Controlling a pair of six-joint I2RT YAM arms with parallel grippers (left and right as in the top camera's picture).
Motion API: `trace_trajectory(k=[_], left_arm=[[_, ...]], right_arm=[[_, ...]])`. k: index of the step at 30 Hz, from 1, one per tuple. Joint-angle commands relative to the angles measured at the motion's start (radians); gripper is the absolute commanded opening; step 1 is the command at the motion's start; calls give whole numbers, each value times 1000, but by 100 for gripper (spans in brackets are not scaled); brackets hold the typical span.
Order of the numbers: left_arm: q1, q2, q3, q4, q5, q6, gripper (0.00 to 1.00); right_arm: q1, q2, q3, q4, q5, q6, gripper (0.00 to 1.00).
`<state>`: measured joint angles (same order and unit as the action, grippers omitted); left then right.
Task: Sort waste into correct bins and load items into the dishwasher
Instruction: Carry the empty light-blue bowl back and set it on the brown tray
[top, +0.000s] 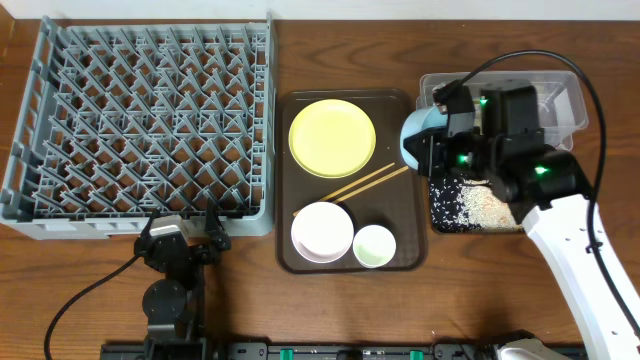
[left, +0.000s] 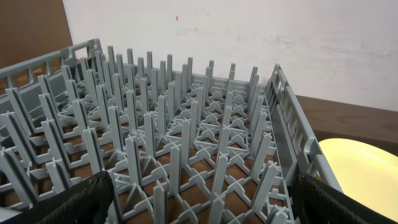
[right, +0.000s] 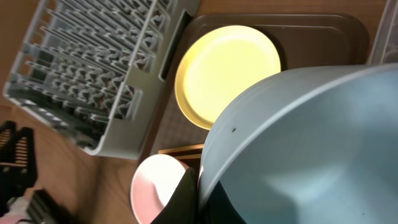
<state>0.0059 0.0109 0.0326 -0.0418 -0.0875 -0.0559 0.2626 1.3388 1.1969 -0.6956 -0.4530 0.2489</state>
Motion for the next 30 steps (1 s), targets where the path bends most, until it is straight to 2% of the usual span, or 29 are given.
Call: trace_trajectory(k=[1,7,12,22,30], left_arm=[[6,-6,-29,-23,-5,-5,92],[6,-6,-29,-23,-5,-5,92],[6,-6,-29,-23,-5,-5,92],[6,-6,-29,-23,-5,-5,92],[6,-6,-29,-23,-5,-5,92]], right_arm=[[42,26,17,0,87,21,1],[82,97,32,5,87,35,1],[117,164,118,-21,101,35,1],[145,362,462,-352,247,-33,1],[204,466,524,-422,248,-63,1]])
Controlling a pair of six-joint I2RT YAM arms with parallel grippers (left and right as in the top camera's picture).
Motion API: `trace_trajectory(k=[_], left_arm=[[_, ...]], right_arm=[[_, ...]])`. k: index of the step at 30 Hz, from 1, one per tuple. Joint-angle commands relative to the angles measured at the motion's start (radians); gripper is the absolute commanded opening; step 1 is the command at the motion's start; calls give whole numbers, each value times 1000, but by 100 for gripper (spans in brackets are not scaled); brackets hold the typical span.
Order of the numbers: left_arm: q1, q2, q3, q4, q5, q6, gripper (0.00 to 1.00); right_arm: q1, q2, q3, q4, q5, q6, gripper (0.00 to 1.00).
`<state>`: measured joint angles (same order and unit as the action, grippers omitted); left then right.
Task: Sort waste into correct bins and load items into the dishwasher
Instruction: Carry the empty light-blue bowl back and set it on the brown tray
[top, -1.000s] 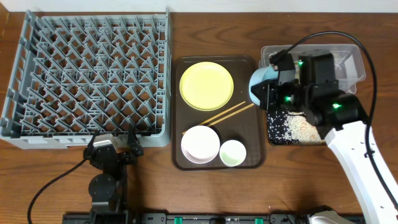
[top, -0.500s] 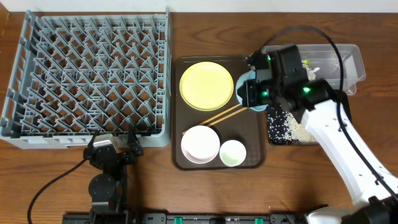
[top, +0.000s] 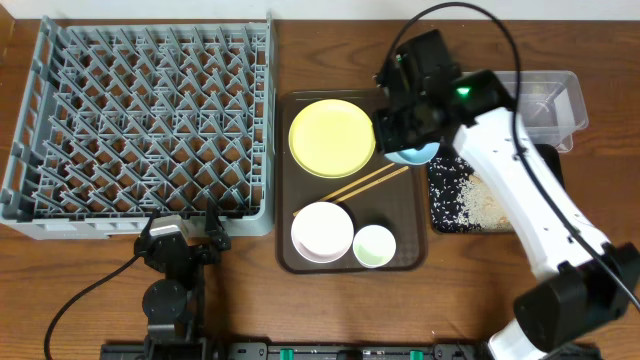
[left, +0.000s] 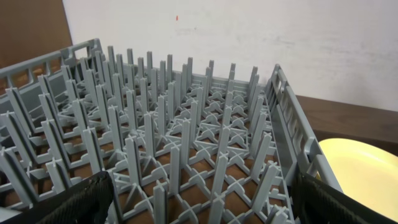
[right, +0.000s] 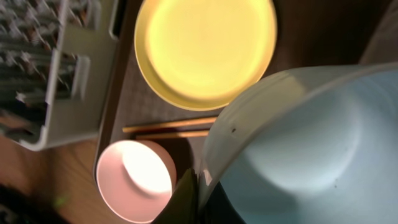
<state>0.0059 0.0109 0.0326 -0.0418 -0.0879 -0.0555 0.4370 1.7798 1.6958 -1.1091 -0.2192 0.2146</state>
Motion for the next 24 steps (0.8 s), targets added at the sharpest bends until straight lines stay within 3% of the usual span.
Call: trace_trajectory(k=[1,14,24], left_arm=[[6,-6,-29,-24,-5,-6,92],[6,-6,-29,-23,-5,-6,92],[6,-6,-29,-23,-5,-6,92]], right_arm=[[36,34,25,-14,18,-28,1],[129,93,24,-89,241,25,1],[191,183,22,-149,237,36,1]])
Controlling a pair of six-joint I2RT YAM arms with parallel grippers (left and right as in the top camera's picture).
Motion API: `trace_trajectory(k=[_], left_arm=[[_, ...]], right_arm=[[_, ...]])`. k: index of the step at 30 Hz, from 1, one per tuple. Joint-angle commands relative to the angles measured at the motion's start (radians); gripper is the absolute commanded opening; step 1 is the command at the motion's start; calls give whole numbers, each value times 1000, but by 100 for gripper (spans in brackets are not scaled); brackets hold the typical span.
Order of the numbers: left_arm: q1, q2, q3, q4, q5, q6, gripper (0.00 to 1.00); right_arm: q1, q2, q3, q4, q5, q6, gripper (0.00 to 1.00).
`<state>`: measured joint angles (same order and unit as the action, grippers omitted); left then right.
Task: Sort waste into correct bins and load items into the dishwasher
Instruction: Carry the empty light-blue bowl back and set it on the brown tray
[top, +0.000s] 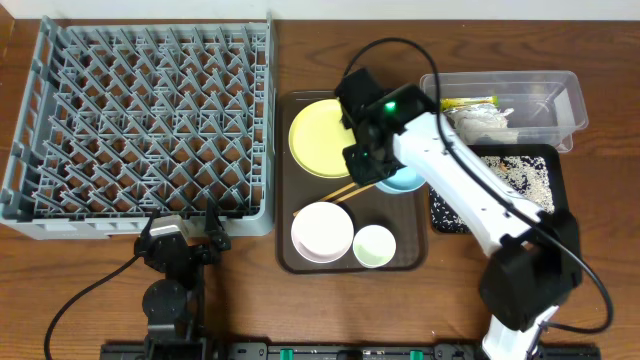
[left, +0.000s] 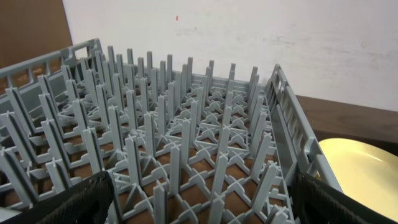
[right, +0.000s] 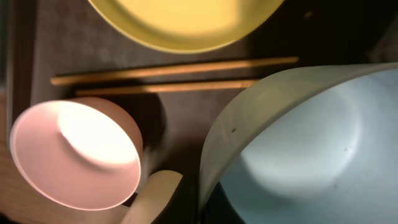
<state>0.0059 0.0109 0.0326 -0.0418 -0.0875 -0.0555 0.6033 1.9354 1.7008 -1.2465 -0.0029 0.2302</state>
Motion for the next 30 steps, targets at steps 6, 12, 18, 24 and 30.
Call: trace_trajectory(k=[6,12,18,24,30], left_arm=[[6,-6,-29,-23,-5,-6,92],[6,-6,-29,-23,-5,-6,92],[6,-6,-29,-23,-5,-6,92],[6,-6,-29,-23,-5,-6,92],[6,-6,-29,-24,-5,-6,92]], right_arm=[[50,99,16,-59,-11,32,1],[53,121,0,-88,-32,47,1],[53,121,-30,-85,-32,55,1],[53,121,-69,-62,-32,63,3],[53,121,-79,-45,-32,69,17]])
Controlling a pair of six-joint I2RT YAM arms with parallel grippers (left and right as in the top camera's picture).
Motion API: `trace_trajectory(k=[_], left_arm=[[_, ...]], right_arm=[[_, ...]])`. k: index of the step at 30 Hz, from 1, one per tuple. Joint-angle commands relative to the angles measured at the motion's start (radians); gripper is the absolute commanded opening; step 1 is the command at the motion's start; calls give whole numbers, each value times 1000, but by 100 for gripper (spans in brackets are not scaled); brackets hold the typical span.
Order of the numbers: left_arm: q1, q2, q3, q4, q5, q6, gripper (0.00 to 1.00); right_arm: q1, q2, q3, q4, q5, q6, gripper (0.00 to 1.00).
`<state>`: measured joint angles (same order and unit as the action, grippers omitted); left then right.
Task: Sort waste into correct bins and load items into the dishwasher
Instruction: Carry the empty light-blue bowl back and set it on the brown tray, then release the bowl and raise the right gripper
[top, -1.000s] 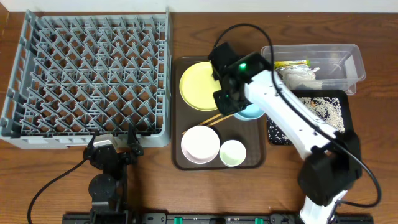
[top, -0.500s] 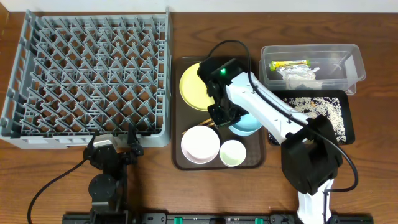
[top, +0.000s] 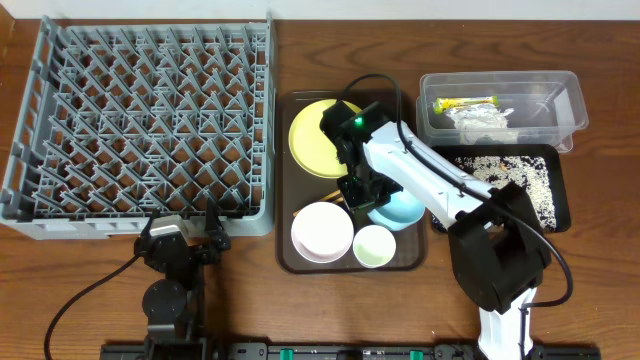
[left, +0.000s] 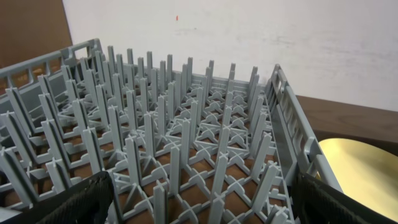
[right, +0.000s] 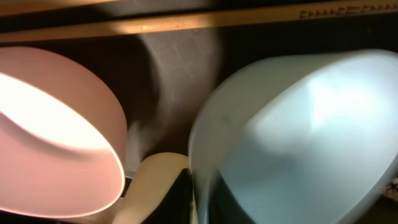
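My right gripper is shut on the rim of the light blue bowl. The bowl is upright and low at the right of the brown tray; whether it rests on the tray I cannot tell. Beside it are a pink bowl and a small pale cup. Wooden chopsticks lie behind them, in front of the yellow plate. My left gripper is open at the front edge of the grey dish rack.
A clear bin holding wrappers stands at the back right. In front of it lies a black tray scattered with rice. The right arm stretches across the brown tray.
My right gripper has moved with the blue bowl toward the front of the tray, past the chopsticks, and now sits lower beside the cup. The left arm has not moved.
The blue bowl was held tilted over the black tray at the right. Then it was at the brown tray's right edge near the yellow plate, then over the chopsticks. Now it sits low at the tray's right, still gripped.
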<state>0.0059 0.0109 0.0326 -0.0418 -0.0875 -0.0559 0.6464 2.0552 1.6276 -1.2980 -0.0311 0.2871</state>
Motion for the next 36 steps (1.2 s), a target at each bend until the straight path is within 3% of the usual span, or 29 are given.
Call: trace_trajectory(k=[1,8,17,21,36], left_arm=[[6,-6,-29,-23,-5,-5,92],[6,-6,-29,-23,-5,-5,92],[6,-6,-29,-23,-5,-5,92],[6,-6,-29,-23,-5,-5,92],[6,-6,-29,-23,-5,-5,93]], right_arm=[[9,1,-6,11,-4,13,19],[0,0,35,26,-4,11,23],[-50,0,362,-46,-3,-58,26],[-74,0,473,-42,-3,-61,34],[-93,0,500,-75,-36,-60,37]])
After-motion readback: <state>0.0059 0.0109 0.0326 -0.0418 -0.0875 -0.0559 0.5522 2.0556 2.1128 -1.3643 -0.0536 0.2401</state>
